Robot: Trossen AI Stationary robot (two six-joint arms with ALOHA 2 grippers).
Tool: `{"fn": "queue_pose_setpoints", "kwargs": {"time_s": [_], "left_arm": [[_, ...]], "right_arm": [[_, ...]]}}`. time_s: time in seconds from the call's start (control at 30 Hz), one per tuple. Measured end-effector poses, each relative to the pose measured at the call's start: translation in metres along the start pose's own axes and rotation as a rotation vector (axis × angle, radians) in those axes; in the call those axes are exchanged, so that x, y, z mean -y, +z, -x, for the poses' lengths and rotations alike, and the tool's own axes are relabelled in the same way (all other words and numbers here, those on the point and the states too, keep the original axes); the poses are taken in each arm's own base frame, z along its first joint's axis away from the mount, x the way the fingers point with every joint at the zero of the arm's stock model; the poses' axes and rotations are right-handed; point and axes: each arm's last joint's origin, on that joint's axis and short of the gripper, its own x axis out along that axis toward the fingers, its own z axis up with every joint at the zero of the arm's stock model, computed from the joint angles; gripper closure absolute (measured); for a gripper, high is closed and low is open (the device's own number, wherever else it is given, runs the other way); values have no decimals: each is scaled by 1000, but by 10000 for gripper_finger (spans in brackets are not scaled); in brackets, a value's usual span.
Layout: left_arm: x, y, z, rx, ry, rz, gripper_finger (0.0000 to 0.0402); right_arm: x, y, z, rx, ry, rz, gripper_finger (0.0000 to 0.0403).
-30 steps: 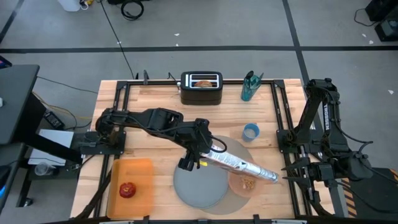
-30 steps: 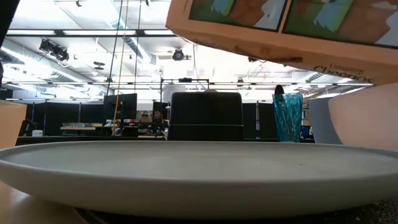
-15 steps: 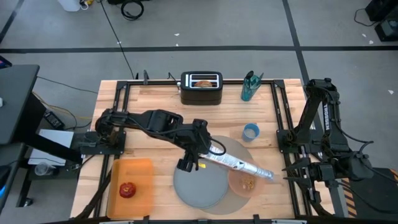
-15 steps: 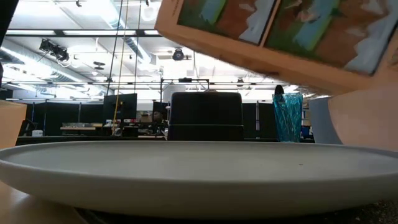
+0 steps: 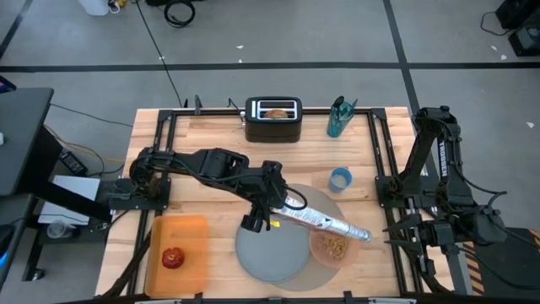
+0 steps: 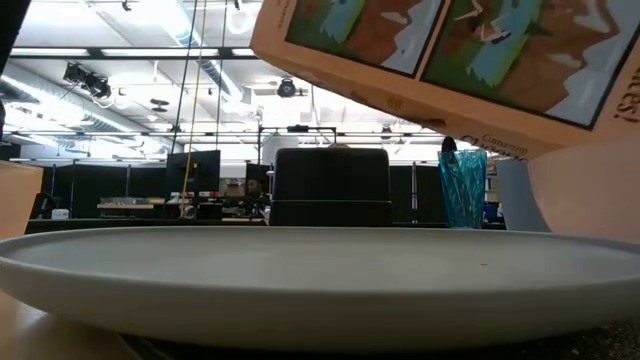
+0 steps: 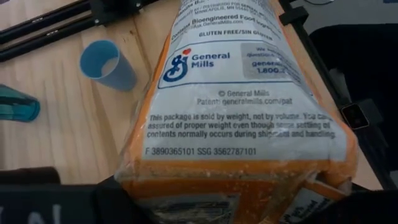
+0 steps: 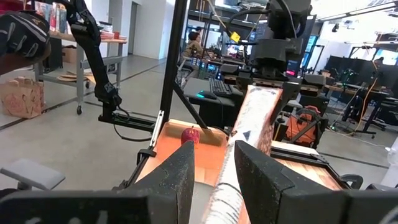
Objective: Arrange a breakfast setting
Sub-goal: Pour the cereal into the orange bowl
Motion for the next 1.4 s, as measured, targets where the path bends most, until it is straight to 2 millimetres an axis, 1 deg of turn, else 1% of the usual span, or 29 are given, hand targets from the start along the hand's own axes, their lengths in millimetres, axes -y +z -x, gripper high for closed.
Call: {"fn": "queue_pose_setpoints", "kwargs": {"time_s": [0.43, 0.73, 1.3, 1.4], "left_arm": [[0, 1, 0, 18, -20, 20, 191], [3, 2, 0, 24, -26, 11, 191], [6, 1, 0, 1, -5, 5, 191], [6, 1, 0, -2, -5, 9, 191]], "right_arm": [[0, 0, 0, 0, 0, -2, 281], [0, 0, 0, 0, 0, -2, 281], [0, 0, 0, 0, 0, -18, 281], [-2, -2, 0, -6, -29, -14, 281]]}}
